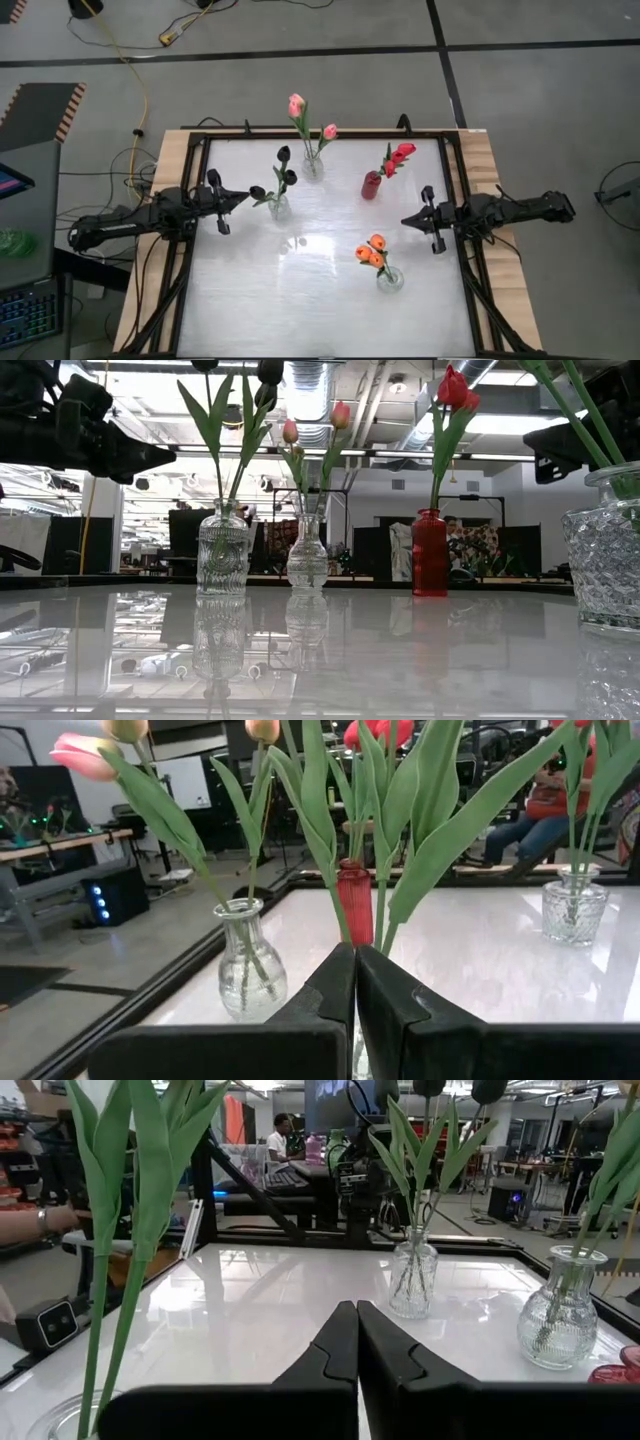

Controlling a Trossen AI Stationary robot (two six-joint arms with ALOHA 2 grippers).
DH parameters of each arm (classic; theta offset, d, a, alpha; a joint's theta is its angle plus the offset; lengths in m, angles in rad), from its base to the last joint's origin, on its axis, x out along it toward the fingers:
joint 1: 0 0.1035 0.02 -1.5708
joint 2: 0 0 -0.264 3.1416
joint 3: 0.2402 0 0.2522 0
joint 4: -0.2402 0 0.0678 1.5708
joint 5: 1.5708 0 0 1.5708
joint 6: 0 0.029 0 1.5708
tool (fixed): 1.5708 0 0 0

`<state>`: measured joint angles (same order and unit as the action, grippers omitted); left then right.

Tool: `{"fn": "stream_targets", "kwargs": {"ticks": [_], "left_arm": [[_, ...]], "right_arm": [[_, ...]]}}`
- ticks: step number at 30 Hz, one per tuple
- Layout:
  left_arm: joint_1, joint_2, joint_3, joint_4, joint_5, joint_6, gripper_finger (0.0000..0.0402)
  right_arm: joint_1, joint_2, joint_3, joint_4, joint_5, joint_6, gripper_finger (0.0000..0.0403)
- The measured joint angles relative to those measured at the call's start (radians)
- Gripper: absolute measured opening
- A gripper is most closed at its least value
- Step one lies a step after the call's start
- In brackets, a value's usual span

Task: Sort flowers into vase by color
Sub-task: Return to Home Position

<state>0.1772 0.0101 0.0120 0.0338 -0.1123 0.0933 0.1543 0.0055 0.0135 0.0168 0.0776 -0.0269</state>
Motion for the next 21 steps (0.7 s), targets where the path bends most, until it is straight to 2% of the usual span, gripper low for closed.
{"fn": "stream_targets", "kwargs": {"ticks": [21], "left_arm": [[0.0, 0.0, 0.0, 0.0, -0.007, -0.048, 0.0]], "right_arm": [[0.0, 0.0, -0.002, -0.001, 0.0, 0.001, 0.004]]}}
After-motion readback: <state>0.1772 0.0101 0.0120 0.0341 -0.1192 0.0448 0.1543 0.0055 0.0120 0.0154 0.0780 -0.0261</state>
